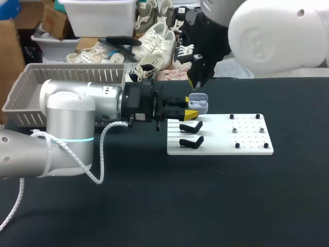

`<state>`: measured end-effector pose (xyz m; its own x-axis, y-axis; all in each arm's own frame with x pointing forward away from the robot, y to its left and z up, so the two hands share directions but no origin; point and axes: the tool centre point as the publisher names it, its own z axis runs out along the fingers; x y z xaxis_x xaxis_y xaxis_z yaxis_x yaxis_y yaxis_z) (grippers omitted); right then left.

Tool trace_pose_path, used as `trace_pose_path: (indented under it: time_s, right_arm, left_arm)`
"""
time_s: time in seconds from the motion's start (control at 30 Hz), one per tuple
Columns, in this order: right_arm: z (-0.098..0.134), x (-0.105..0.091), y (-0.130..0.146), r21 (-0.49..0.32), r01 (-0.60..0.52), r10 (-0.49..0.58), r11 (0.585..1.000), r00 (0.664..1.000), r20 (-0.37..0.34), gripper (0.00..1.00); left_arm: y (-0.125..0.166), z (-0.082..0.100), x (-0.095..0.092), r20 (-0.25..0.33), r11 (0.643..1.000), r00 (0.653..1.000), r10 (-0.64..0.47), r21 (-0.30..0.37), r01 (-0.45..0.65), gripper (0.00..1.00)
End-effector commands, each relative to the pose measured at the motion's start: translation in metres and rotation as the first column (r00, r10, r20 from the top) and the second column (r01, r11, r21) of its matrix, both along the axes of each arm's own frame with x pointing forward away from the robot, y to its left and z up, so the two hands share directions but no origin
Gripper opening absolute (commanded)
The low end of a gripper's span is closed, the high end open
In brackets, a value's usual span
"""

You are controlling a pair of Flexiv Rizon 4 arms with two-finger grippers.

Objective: Pick up each earbud case from the left stands, insert the matching earbuds, close the lid, and place the case in the box.

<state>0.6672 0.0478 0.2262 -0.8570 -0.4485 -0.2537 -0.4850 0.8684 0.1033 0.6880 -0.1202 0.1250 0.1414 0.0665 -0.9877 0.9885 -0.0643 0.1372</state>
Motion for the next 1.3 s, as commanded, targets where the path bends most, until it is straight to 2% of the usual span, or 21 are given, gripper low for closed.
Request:
trace_pose_path:
  time_s: [0.03,0.37,0.77,0.87,1.3]
  right_arm:
    - [0.002,0.008,0.006,-0.019,-0.005,0.004,1.000,0.999,-0.037,0.00]
    - [0.002,0.008,0.006,-0.019,-0.005,0.004,1.000,0.999,-0.037,0.00]
    - [-0.014,-0.002,0.006,-0.029,-0.007,0.006,1.000,1.000,-0.026,0.00]
    - [-0.017,-0.004,0.007,-0.019,-0.026,0.026,0.999,1.000,-0.006,0.00]
    - [-0.030,-0.001,0.005,-0.028,-0.078,0.078,0.997,0.997,-0.022,0.00]
  left_arm:
    - [0.000,0.000,0.000,0.001,1.000,1.000,0.002,-0.001,-0.002,0.00]
    - [0.000,0.000,0.000,0.001,1.000,1.000,0.002,-0.001,-0.002,0.00]
    - [0.000,0.000,0.000,0.001,1.000,1.000,0.002,-0.001,-0.002,0.00]
    - [0.000,0.000,0.000,0.001,1.000,1.000,0.002,-0.001,-0.002,0.00]
    - [0.000,0.000,0.000,0.001,1.000,1.000,0.002,-0.001,-0.002,0.00]
